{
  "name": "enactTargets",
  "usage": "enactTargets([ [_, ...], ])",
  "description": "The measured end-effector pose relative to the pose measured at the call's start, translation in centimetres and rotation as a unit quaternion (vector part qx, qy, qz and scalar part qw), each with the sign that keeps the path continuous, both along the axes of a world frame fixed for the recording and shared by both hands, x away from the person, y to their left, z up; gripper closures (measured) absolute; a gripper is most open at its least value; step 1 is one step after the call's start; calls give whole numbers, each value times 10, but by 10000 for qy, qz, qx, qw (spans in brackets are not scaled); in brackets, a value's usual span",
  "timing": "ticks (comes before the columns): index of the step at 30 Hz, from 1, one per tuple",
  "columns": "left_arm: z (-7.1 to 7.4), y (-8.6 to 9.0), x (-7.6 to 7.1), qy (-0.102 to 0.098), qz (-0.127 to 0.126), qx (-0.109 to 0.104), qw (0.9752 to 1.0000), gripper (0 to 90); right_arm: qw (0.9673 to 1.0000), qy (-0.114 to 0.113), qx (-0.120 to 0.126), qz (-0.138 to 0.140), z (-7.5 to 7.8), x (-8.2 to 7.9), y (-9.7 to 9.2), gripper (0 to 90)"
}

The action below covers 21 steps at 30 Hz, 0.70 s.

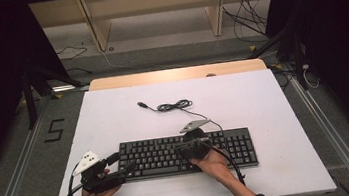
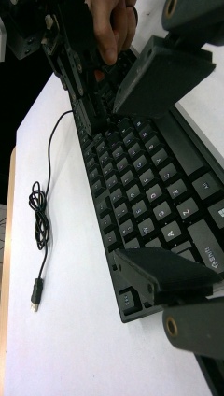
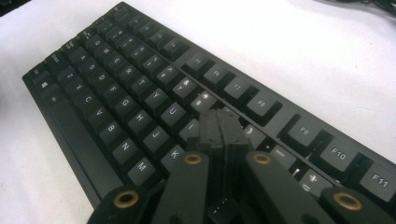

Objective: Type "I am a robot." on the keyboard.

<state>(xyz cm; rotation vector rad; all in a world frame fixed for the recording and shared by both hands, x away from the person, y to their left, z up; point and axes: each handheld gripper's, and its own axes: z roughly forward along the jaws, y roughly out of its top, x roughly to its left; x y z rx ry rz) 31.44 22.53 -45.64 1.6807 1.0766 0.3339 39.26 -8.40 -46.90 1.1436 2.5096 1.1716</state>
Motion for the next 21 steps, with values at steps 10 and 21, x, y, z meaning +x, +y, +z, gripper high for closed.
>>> enactTargets([
  [10, 0, 0, 0, -7, -3, 1, 10000, 242, 10000, 21, -76, 1, -6, 1, 2, 900],
  [21, 0, 0, 1, 15, 3, 7, 10000, 242, 10000, 45, -7, -68, -6, -1, 2, 888],
])
